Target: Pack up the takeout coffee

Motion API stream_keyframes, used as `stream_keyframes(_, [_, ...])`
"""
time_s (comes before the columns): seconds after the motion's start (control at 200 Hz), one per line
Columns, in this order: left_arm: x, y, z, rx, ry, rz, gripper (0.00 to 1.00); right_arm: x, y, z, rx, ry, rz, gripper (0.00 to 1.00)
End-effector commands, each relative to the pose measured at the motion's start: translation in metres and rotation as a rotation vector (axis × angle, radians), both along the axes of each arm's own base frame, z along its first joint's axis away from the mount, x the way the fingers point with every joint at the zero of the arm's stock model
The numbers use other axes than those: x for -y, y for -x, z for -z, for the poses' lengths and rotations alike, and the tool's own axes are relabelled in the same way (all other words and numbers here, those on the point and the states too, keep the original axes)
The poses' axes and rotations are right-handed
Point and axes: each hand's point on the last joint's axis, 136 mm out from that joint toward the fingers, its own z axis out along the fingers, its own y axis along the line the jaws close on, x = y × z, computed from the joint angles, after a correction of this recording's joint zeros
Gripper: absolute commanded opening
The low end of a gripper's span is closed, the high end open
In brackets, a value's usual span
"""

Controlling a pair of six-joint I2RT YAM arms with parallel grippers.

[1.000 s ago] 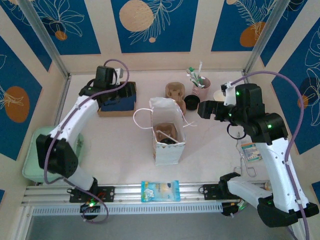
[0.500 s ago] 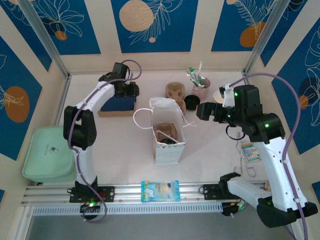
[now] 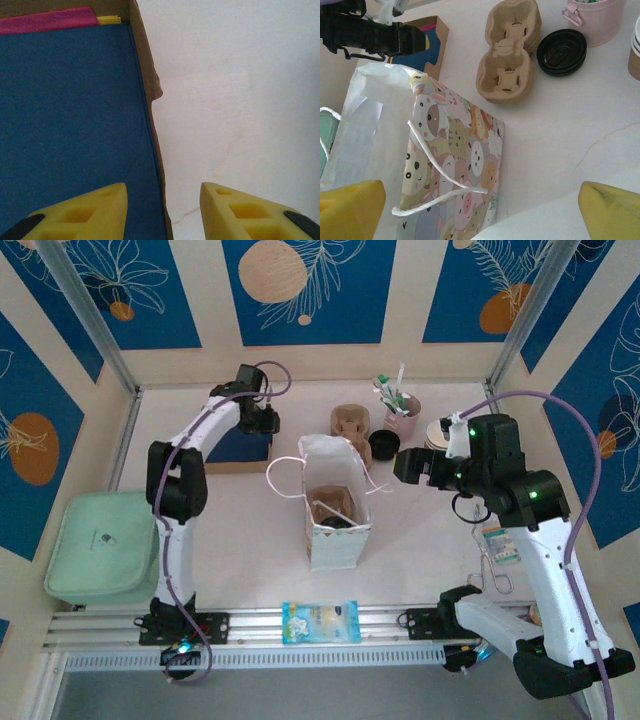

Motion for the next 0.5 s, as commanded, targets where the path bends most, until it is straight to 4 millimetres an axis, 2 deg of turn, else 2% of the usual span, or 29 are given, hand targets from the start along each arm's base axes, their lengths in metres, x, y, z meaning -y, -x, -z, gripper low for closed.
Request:
stream_keyframes(0.0, [-0.009, -0.001, 0.009, -0.031, -0.043, 0.001, 0.4, -0.002, 0.005, 0.001, -0.014, -0.022, -0.005, 0.99])
stream_keyframes(0.495, [-0.012, -0.009, 0.041, -0.081, -0.077, 0.001, 0.35, 0.001, 0.005, 0.01, -0.036, -0.015, 0.003, 0.99])
